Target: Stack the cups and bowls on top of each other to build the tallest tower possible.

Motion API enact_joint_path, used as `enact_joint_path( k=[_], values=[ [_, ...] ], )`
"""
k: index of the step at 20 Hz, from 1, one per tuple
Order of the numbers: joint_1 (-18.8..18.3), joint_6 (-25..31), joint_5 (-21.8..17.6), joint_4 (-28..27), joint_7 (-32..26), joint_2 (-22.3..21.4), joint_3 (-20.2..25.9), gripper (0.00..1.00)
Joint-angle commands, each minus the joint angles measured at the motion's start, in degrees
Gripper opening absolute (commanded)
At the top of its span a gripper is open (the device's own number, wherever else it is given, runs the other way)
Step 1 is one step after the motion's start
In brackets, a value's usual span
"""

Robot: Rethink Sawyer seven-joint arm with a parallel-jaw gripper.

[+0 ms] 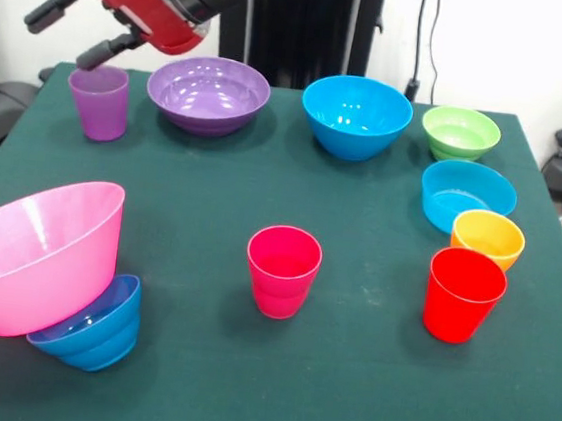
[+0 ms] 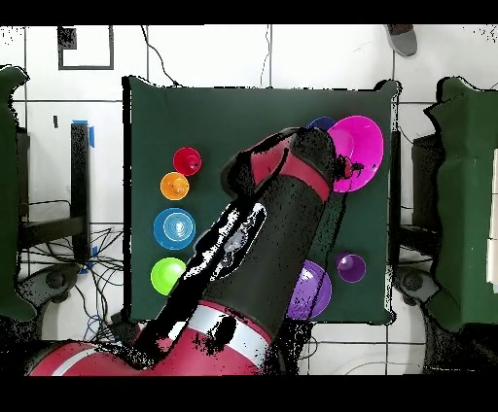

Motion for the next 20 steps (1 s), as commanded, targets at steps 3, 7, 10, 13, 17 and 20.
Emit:
enact_joint_path(
  k=[3,7,10,13,17,20],
  values=[
    [-1.41,1.36,8.62,0.03,8.14,1.13,10.91,1.0],
    [-2.0,-1.72,11.98,0.44,10.92,1.22,11.43,1.0],
    [-1.98,-3.58,13.19,0.68,11.41,1.22,11.19,1.0],
    [-2.11,-6.2,14.12,1.35,12.18,1.23,11.17,1.0],
    [-2.1,-9.54,14.79,1.31,13.4,1.85,10.81,1.0],
    [-2.45,-12.04,15.42,0.92,14.27,3.19,10.81,1.0]
  ],
)
